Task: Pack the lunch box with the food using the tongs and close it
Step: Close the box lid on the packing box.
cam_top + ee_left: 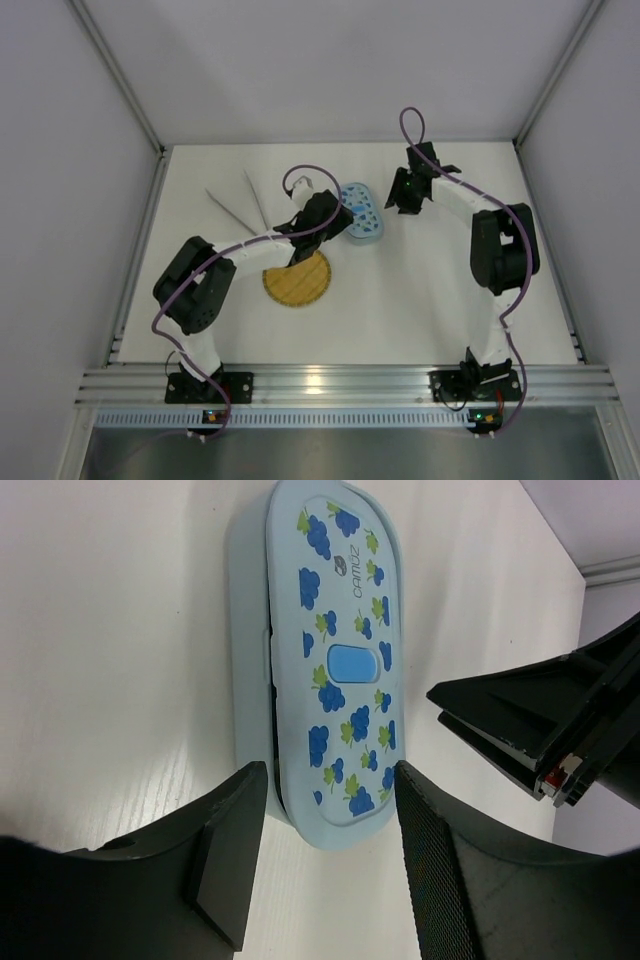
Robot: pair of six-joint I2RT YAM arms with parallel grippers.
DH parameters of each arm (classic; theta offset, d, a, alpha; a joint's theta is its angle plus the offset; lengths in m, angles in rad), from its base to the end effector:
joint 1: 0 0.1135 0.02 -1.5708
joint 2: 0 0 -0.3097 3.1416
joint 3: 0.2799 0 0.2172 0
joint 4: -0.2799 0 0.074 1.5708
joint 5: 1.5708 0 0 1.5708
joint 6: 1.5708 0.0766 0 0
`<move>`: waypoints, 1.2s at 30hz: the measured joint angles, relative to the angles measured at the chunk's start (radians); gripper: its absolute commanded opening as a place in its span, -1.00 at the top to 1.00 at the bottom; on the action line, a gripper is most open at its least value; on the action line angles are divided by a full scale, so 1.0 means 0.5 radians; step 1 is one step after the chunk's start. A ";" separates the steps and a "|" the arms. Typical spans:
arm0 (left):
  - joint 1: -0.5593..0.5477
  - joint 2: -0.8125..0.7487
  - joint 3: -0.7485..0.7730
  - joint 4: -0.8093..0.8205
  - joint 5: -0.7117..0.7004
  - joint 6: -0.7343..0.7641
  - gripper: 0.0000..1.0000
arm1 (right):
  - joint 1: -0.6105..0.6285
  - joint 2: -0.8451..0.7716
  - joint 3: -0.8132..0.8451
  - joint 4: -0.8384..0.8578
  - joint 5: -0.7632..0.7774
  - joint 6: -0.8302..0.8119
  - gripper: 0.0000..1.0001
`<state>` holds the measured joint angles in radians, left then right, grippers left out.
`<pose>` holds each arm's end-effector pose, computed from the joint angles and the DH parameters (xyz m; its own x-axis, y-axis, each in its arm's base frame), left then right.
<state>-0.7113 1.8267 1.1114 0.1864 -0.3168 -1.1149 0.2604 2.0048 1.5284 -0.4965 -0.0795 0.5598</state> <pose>0.3353 -0.2575 0.2474 -0.5423 -0.6589 -0.5212 -0.1598 0.6900 -0.7060 0.4312 0.1212 0.2278 -0.8360 0.3251 -0.4421 0.1700 0.9195 0.3545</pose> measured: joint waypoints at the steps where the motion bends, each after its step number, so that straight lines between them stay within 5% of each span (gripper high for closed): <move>1: -0.001 -0.011 0.010 -0.029 -0.012 0.011 -0.16 | 0.000 -0.002 -0.008 0.004 0.000 0.000 0.13; 14: -0.009 -0.024 0.128 -0.376 -0.170 0.117 0.37 | 0.000 -0.021 -0.050 0.004 0.000 0.000 0.16; 36: -0.009 0.188 0.359 -0.502 -0.101 0.187 0.76 | 0.000 -0.047 -0.050 0.005 0.000 -0.002 0.17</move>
<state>-0.7158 1.9205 1.2911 -0.0647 -0.3672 -1.0214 0.2604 1.9812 1.5032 -0.4942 -0.0795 0.5587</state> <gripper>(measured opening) 0.126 0.419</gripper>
